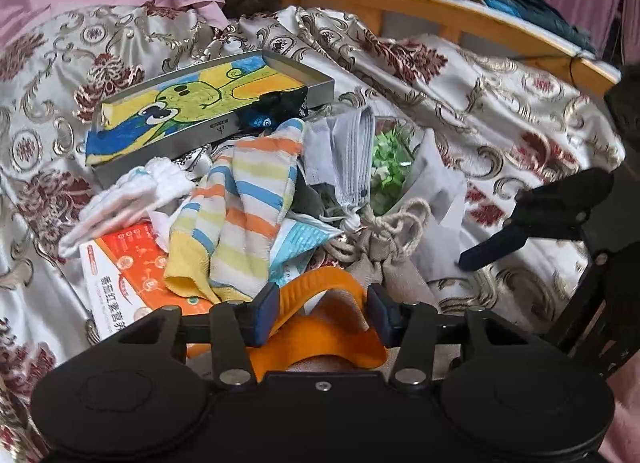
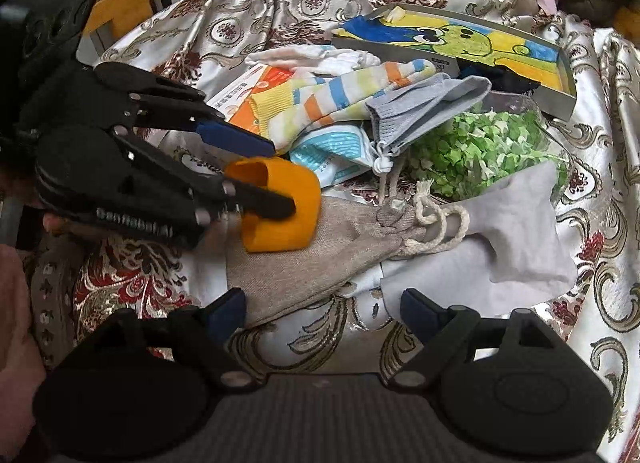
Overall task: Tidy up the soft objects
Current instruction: 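Lower the left tool onto the orange silicone strip and close it, then grasp the beige drawstring pouch with the right tool while the left lifts the orange strip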
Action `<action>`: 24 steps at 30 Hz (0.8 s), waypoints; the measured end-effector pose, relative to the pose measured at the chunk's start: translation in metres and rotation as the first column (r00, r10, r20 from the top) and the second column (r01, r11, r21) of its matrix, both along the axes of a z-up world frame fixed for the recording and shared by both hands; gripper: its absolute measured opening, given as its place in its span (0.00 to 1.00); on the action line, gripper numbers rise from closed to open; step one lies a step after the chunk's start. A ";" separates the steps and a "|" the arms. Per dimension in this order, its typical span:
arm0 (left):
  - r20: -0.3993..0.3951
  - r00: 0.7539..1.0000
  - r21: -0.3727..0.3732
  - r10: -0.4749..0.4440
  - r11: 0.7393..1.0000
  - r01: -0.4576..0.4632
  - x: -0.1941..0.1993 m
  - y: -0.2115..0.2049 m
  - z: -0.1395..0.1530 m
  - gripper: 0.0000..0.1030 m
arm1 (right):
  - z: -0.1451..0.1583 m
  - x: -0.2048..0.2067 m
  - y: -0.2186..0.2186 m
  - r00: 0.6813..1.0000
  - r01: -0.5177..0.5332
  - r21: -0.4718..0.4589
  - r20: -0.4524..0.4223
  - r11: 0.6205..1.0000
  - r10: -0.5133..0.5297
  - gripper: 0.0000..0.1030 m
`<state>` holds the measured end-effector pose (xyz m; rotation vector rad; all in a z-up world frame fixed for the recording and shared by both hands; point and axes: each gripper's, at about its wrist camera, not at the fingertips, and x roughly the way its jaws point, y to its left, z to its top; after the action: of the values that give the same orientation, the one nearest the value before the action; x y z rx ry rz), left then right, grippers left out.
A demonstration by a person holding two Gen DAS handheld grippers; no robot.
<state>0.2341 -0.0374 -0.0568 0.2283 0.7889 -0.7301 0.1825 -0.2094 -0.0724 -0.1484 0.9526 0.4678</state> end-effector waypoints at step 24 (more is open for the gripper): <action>0.061 0.983 0.171 -0.172 0.972 0.160 -0.012 -0.017 -0.015 0.41 | -0.004 0.005 -0.009 0.999 0.021 0.066 -0.035 0.998 -0.019 0.84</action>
<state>0.2219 -0.0539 -0.0715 0.4742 0.7648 -0.8095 0.1871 -0.2184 -0.0761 -0.0705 0.9702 0.4843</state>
